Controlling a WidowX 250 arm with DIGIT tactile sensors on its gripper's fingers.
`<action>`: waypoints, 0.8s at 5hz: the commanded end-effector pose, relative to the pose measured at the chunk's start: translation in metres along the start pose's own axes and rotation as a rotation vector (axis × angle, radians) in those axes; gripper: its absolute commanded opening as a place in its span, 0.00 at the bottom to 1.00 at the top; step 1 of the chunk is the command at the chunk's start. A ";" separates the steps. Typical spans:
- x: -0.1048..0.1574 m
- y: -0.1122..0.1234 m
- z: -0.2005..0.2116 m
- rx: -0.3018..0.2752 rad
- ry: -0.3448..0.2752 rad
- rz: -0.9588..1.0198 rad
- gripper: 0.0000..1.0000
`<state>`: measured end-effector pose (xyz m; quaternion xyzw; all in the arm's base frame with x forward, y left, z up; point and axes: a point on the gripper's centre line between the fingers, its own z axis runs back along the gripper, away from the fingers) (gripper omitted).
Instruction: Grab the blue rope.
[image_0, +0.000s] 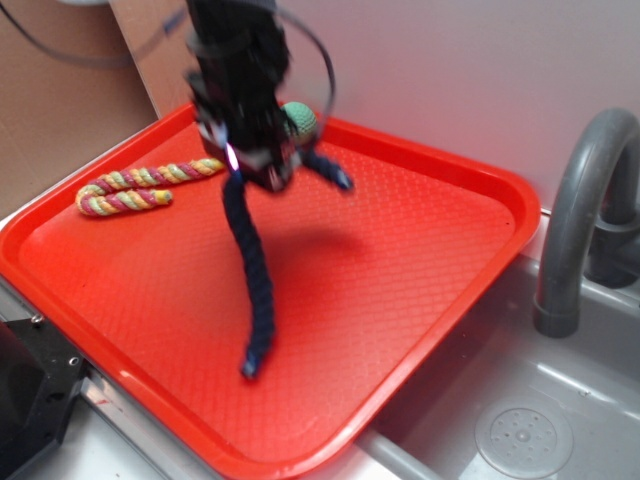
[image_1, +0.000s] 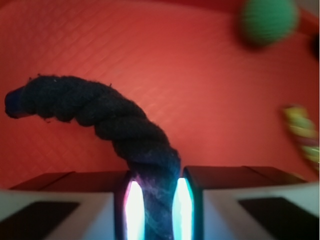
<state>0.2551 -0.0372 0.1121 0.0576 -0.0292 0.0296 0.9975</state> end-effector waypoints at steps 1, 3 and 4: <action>0.015 0.023 0.083 -0.076 -0.021 0.055 0.00; -0.002 0.031 0.116 -0.115 -0.020 0.116 0.00; -0.002 0.030 0.107 -0.131 0.011 0.054 0.00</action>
